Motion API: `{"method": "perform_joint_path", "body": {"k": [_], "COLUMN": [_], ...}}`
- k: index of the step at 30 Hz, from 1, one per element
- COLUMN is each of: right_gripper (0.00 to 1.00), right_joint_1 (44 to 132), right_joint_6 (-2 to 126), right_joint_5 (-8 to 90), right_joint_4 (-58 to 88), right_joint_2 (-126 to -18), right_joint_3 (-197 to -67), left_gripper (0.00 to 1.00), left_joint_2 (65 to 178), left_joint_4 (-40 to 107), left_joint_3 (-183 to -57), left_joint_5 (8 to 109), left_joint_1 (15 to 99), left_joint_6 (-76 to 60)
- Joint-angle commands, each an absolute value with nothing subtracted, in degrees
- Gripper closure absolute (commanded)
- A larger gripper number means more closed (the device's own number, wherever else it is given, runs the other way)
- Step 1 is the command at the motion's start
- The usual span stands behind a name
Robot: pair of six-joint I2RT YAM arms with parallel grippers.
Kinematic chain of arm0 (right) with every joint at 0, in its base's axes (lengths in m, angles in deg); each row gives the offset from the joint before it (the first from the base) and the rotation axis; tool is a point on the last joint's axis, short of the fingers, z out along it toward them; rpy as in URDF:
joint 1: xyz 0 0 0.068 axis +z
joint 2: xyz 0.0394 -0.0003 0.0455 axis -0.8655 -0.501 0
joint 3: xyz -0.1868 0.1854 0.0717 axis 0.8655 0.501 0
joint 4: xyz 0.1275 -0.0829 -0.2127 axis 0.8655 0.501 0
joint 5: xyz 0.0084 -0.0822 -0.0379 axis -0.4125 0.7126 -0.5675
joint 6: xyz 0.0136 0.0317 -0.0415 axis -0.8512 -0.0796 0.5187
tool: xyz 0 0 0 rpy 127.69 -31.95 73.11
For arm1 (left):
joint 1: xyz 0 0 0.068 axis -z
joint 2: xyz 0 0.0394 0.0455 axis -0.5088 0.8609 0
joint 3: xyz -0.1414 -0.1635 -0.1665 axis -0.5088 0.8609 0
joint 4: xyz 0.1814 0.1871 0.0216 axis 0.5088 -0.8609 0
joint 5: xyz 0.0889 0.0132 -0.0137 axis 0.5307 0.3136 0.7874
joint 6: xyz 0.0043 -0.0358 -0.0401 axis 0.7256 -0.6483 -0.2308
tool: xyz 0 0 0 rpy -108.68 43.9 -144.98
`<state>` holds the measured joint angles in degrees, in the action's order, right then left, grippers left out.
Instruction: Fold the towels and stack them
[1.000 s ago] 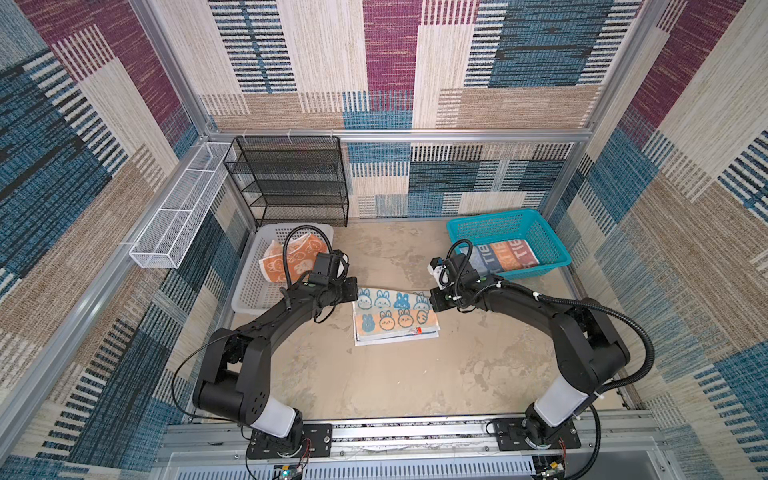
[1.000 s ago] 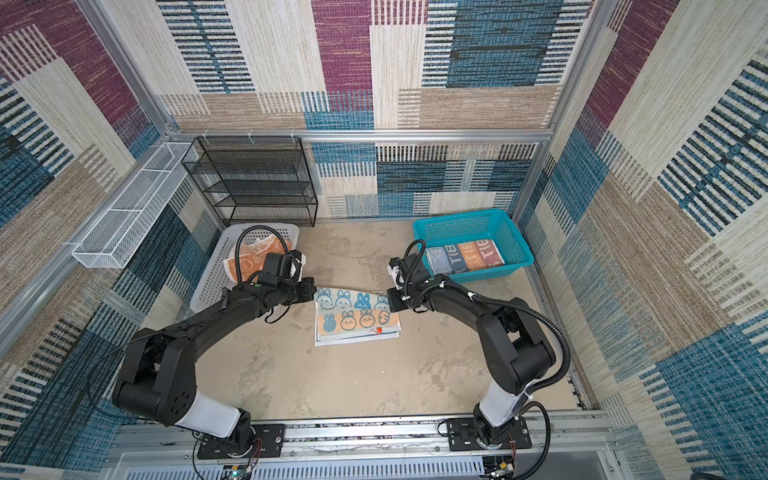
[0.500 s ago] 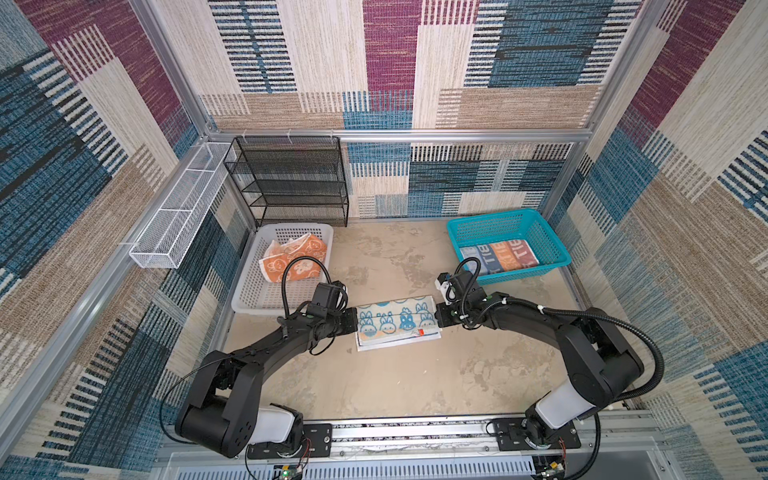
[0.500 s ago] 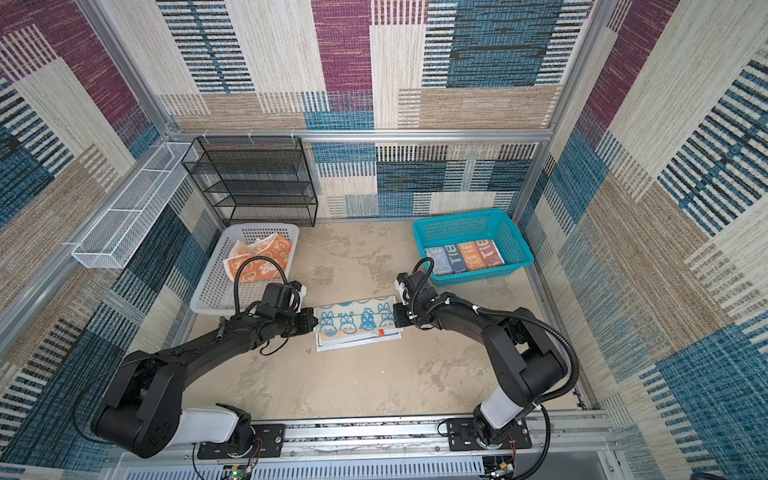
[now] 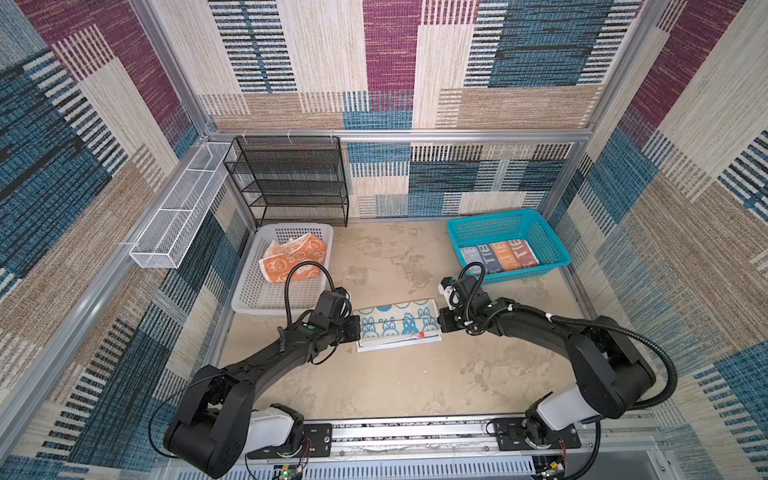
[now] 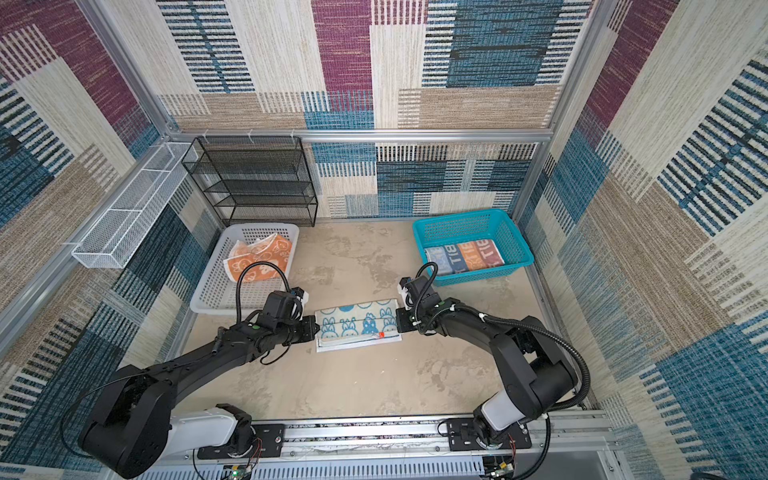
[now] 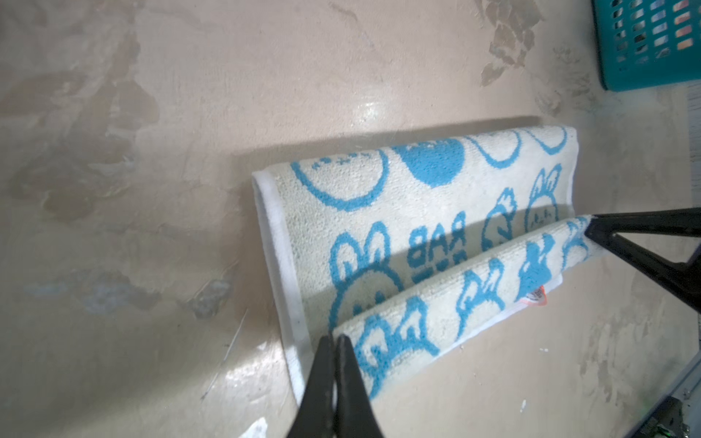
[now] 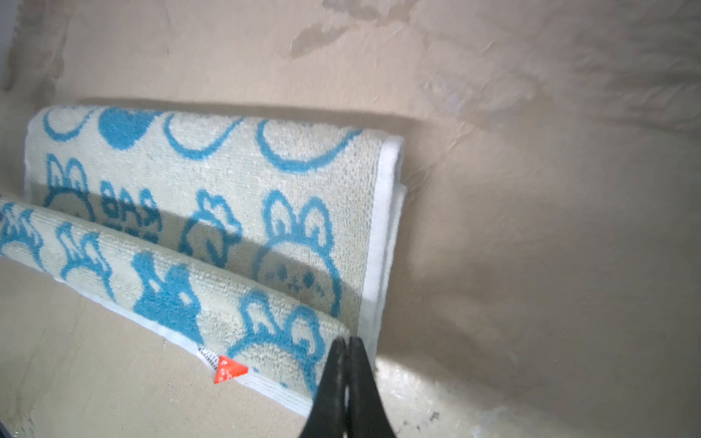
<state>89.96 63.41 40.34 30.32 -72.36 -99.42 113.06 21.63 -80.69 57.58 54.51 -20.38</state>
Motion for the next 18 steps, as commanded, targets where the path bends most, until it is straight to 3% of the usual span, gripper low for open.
{"method": "perform_joint_path", "body": {"k": [1,3,7,15,18], "right_gripper": [0.99,0.96,0.82,0.45,0.26], "right_joint_1": [90.2,90.6,91.7,92.0,91.9], "right_joint_6": [62.0,61.8,61.7,61.4,60.8], "right_joint_5": [40.7,40.3,40.0,39.9,38.0], "right_joint_4": [28.4,27.9,27.6,30.4,29.9], "right_joint_2": [-73.0,-73.1,-73.0,-65.8,-63.7], "right_joint_3": [-98.4,-97.8,-97.4,-99.5,-101.2], "left_gripper": [1.00,1.00,0.85,0.32,0.13], "left_joint_2": [113.9,114.6,114.4,106.0,103.8], "left_joint_4": [22.9,23.2,23.2,17.8,17.8], "left_joint_3": [-79.7,-79.4,-79.7,-82.7,-84.3], "left_joint_5": [59.7,59.7,59.6,62.3,60.5], "left_joint_1": [54.6,54.7,55.0,55.5,55.8], "left_joint_6": [-21.1,-21.0,-21.1,-21.8,-23.3]}}
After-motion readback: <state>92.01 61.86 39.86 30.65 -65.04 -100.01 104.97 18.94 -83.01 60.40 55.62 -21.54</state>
